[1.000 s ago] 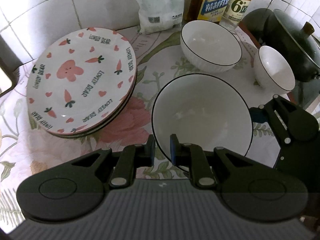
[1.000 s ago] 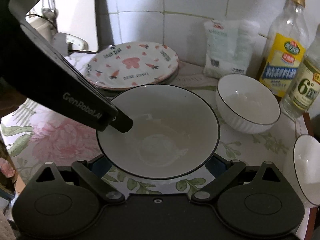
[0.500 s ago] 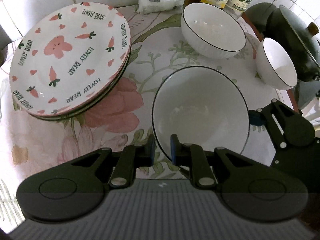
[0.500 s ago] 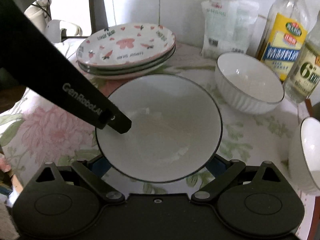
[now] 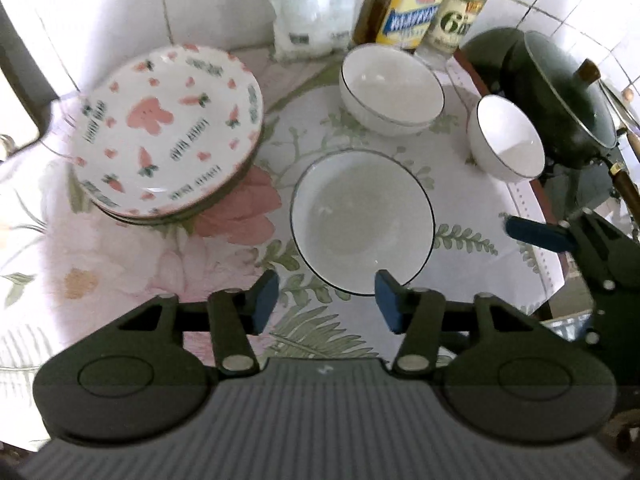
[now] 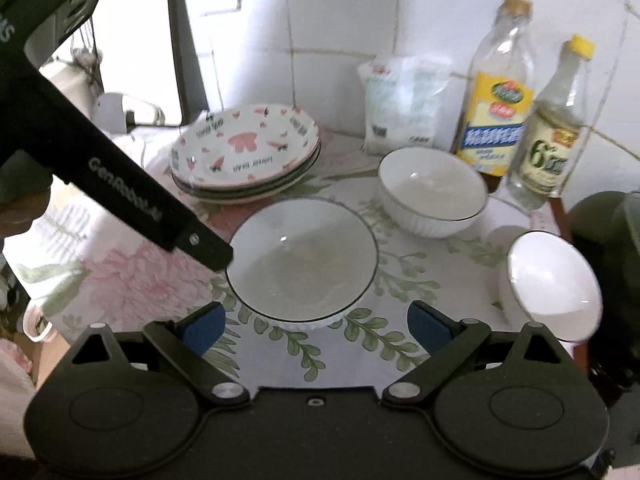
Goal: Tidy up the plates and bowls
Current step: 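Open both grippers to release the bowl on the cloth, then move both grippers to the white bowl next to the pot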
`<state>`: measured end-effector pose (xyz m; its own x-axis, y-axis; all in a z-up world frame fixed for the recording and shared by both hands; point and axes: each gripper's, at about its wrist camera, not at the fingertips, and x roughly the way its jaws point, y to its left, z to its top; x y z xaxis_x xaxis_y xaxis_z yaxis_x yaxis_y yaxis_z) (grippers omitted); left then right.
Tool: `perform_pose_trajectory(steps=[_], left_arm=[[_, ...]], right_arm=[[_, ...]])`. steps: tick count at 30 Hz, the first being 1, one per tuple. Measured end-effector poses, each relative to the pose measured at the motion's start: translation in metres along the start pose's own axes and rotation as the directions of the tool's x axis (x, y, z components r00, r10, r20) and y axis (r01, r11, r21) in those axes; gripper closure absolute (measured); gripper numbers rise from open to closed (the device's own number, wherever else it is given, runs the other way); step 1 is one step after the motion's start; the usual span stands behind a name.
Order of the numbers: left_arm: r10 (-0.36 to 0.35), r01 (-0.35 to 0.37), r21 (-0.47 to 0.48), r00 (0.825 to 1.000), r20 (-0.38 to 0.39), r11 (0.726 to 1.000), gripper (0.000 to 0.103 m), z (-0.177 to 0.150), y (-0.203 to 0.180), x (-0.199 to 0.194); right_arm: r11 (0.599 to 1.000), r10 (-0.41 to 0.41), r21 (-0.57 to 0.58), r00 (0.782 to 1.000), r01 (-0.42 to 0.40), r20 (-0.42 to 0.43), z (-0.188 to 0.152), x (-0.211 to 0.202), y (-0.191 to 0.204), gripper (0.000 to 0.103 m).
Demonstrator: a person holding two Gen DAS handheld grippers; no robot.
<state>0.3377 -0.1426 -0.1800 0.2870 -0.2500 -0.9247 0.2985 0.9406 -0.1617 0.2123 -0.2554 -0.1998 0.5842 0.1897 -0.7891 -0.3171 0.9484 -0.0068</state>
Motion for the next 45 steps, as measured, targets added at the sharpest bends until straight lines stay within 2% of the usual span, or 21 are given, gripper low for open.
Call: perform_pose_trajectory(steps=[3, 7, 9, 13, 23, 31, 34, 40, 45], left_arm=[[0.014, -0.014, 0.015, 1.000, 0.013, 1.000, 0.046, 0.002, -0.002, -0.018], [0.036, -0.037, 0.046, 0.999, 0.021, 0.998, 0.039, 0.002, -0.012, -0.040], [0.049, -0.049, 0.059, 0.999, 0.006, 0.997, 0.039, 0.001, -0.019, -0.048], [0.077, -0.080, 0.121, 0.997, 0.030, 0.989, 0.035, -0.003, -0.037, -0.067], [0.074, -0.078, 0.142, 0.997, 0.035, 0.987, 0.034, 0.003, -0.076, -0.085], [0.095, -0.097, 0.127, 0.995, 0.027, 0.987, 0.034, 0.018, -0.103, -0.075], [0.100, -0.103, 0.117, 0.995, 0.031, 0.988, 0.034, 0.025, -0.114, -0.069], [0.087, -0.092, 0.071, 0.994, 0.072, 0.993, 0.034, 0.040, -0.134, -0.053], [0.067, -0.067, -0.002, 0.992, 0.105, 0.998, 0.034, 0.052, -0.150, -0.035]], right_arm=[[0.998, -0.062, 0.027, 0.998, 0.061, 0.020, 0.003, -0.023, -0.002, 0.004], [0.995, -0.062, 0.077, 0.996, 0.057, 0.067, 0.008, -0.055, -0.010, 0.004], [0.993, -0.083, 0.092, 0.993, 0.076, 0.083, 0.011, -0.069, -0.014, 0.004], [0.989, -0.111, 0.107, 0.986, 0.099, 0.120, 0.017, -0.094, -0.022, 0.004], [0.981, -0.130, 0.161, 0.978, 0.104, 0.164, 0.026, -0.131, -0.063, 0.004], [0.973, -0.124, 0.211, 0.981, 0.092, 0.146, 0.029, -0.129, -0.109, 0.004], [0.972, -0.116, 0.220, 0.984, 0.083, 0.138, 0.027, -0.121, -0.126, 0.008], [0.957, -0.084, 0.286, 0.990, 0.050, 0.110, 0.014, -0.095, -0.163, 0.012], [0.937, -0.082, 0.344, 0.994, 0.053, 0.071, -0.002, -0.065, -0.180, 0.017]])
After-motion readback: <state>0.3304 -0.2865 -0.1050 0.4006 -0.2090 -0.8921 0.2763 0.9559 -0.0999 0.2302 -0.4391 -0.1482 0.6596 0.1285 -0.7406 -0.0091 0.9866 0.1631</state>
